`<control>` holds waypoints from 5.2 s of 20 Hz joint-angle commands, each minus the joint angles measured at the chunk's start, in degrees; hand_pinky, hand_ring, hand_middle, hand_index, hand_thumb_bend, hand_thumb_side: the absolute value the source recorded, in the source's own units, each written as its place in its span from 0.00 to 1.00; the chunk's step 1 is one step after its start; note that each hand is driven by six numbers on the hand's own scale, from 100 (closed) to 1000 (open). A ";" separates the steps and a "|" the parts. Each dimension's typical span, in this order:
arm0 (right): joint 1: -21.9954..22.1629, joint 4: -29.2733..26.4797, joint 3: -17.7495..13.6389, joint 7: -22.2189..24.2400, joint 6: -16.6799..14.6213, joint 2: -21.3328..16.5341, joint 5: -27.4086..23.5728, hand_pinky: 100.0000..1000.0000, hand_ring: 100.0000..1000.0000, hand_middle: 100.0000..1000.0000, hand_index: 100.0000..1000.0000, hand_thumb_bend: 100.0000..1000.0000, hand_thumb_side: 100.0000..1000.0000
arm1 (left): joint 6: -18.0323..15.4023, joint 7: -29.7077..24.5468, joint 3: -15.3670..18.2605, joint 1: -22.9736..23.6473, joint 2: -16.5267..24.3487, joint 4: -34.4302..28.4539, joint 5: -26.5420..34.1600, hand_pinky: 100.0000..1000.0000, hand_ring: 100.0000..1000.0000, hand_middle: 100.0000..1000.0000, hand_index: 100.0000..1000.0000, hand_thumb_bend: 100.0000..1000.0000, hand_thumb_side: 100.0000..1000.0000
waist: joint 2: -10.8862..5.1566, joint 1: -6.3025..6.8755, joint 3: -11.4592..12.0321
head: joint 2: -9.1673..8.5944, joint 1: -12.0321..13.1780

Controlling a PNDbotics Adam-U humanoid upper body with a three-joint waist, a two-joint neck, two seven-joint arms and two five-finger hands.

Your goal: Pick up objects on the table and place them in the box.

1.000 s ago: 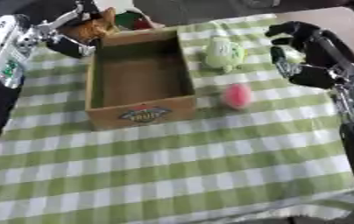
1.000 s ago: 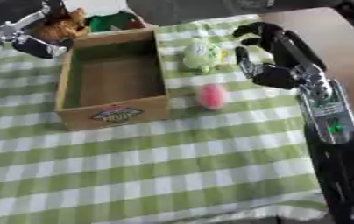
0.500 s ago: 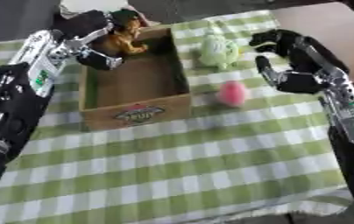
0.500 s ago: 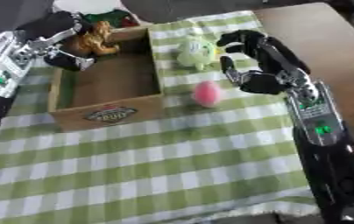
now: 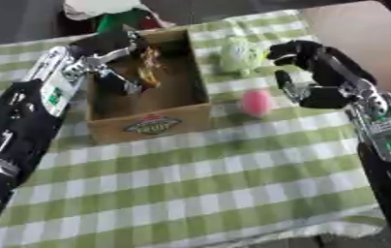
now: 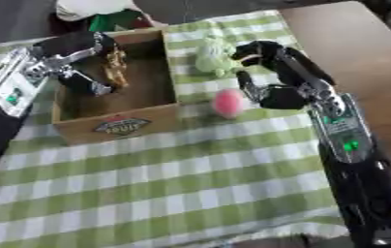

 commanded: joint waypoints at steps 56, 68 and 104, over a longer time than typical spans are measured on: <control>-1.51 16.24 1.97 2.72 -11.23 -13.20 18.53 0.84 0.98 0.77 0.81 0.00 0.15 | 23.92 12.54 18.23 23.66 13.55 -31.71 33.73 0.62 0.54 0.56 0.75 0.62 0.33 | -1.08 -3.17 8.10 | -0.20 -5.72; -2.50 11.76 -2.33 7.56 -13.27 -12.55 21.80 0.77 0.87 0.47 0.35 0.00 0.12 | 24.07 12.58 18.31 24.03 13.26 -31.84 33.90 0.62 0.54 0.56 0.75 0.62 0.33 | -1.14 -2.91 8.24 | -0.34 -5.69; -26.67 30.12 0.71 -11.07 -16.13 6.09 42.49 0.76 0.87 0.55 0.44 0.00 0.13 | 26.15 14.11 18.67 25.60 4.50 -39.78 39.27 0.61 0.52 0.55 0.74 0.59 0.30 | 0.00 -2.95 16.49 | -1.60 -9.24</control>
